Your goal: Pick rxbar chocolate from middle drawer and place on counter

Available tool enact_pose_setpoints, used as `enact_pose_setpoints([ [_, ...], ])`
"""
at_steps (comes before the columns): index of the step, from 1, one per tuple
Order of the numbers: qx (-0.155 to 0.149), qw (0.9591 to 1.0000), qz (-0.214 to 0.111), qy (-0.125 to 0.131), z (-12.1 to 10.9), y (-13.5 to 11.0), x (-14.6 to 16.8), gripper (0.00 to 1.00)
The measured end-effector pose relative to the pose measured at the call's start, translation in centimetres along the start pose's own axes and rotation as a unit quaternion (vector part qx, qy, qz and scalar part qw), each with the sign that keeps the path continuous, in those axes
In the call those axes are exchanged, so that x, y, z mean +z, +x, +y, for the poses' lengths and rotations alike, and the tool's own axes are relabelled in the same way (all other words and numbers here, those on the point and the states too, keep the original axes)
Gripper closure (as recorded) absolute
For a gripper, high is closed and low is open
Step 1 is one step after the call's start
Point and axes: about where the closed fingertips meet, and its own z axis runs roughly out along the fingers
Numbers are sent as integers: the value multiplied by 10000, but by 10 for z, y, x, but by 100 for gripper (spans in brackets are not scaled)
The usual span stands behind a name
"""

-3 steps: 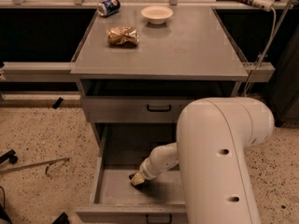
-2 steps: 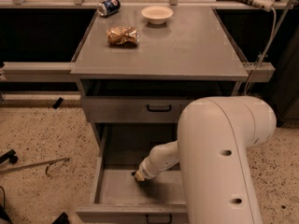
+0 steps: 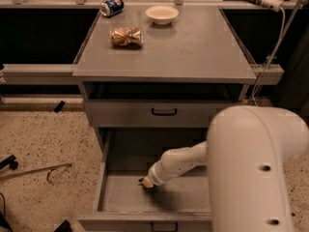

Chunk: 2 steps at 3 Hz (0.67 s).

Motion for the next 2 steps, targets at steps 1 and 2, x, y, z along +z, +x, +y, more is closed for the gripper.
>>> enact_pose_setpoints([
  [1, -43, 9980, -422, -465, 9, -22, -27, 100],
  [2, -176, 9918, -1039, -728, 10, -40, -76, 100],
])
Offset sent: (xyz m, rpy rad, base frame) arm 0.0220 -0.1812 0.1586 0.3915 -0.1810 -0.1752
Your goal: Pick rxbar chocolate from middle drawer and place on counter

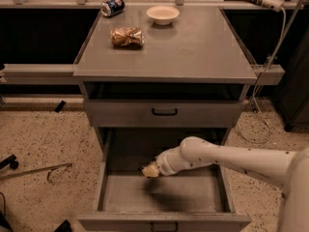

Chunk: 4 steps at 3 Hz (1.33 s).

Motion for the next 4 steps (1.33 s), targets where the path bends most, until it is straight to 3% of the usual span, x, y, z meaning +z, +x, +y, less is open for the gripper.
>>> enact_pose_setpoints([
  [1, 217, 9982, -327, 448, -32, 16, -79, 100],
  [2, 215, 9982, -326, 445, -31, 16, -79, 100],
  [3, 354, 9981, -449, 226, -33, 16, -93, 100],
  [4, 367, 9952, -899, -134, -13, 5, -146, 100],
])
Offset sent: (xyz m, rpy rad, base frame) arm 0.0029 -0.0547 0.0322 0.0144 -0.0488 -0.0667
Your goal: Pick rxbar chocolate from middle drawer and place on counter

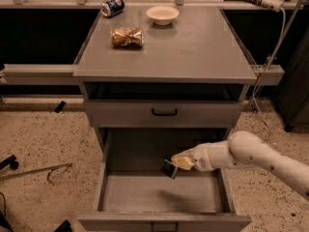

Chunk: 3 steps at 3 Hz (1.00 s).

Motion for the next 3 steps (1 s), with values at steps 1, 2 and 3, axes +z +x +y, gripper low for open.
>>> enact_pose_setpoints([
  [1, 50, 9994, -70, -334, 27, -2, -55, 100],
  [2, -42, 9990, -332, -308, 53, 0, -109, 100],
  [3, -42, 9990, -332, -309, 53, 0, -109, 100],
])
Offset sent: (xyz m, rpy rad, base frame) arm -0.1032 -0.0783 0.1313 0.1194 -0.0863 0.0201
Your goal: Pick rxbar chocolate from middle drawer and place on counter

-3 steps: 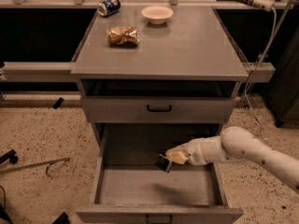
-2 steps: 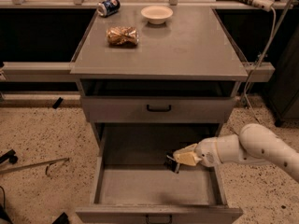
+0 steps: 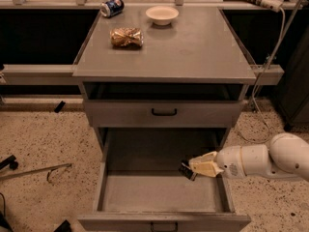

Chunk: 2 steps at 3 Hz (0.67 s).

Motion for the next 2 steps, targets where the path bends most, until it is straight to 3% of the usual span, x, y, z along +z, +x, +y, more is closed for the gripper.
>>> enact_pose_setpoints([
  [1, -137, 9999, 45, -81, 0, -34, -4, 100],
  [2, -537, 9970, -238, -496, 18, -114, -25, 100],
])
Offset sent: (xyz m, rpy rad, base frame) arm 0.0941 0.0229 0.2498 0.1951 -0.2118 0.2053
